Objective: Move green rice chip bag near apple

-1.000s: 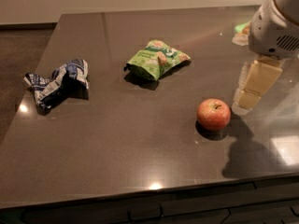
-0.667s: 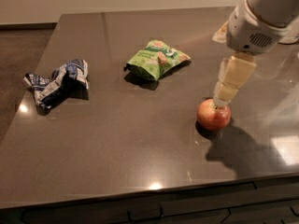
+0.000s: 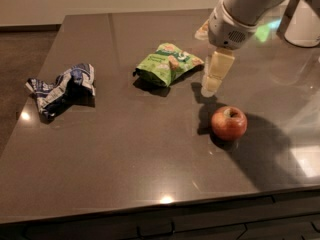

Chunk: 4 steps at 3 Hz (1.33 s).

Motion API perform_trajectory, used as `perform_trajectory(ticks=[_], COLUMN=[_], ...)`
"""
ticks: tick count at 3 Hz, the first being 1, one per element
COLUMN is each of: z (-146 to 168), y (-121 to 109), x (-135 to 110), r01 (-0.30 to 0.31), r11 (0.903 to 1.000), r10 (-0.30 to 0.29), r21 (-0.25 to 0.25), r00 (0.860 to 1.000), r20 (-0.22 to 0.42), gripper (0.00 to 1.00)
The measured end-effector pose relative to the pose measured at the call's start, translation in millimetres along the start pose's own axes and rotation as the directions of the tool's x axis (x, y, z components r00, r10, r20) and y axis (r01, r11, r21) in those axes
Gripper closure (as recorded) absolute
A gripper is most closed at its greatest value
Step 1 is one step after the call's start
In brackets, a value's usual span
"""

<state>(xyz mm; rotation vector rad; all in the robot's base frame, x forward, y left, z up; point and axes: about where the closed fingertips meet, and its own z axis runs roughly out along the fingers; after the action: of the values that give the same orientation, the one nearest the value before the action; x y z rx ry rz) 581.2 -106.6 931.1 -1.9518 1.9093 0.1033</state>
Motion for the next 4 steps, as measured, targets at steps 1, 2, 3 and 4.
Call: perform_trajectory(ticks=[1, 2, 3, 4], z=[27.2, 47.8, 64.9, 82.1], y=[-32.7, -55.4, -64.9, -67.5], x=[-17.9, -35.3, -53.3, -59.6], r01=[0.083, 0.144, 0.208, 0.247], r11=[0.9960, 0.9878, 0.9753, 0.9638], r10=[-0.080, -0.137, -0.196, -0.234], r21=[-0.034, -0.058, -0.075, -0.101], r00=[0.994, 0.984, 0.971, 0.964], r20=[0.070, 0.114, 0.135, 0.124], gripper=[0.00, 0.00, 0.00, 0.00])
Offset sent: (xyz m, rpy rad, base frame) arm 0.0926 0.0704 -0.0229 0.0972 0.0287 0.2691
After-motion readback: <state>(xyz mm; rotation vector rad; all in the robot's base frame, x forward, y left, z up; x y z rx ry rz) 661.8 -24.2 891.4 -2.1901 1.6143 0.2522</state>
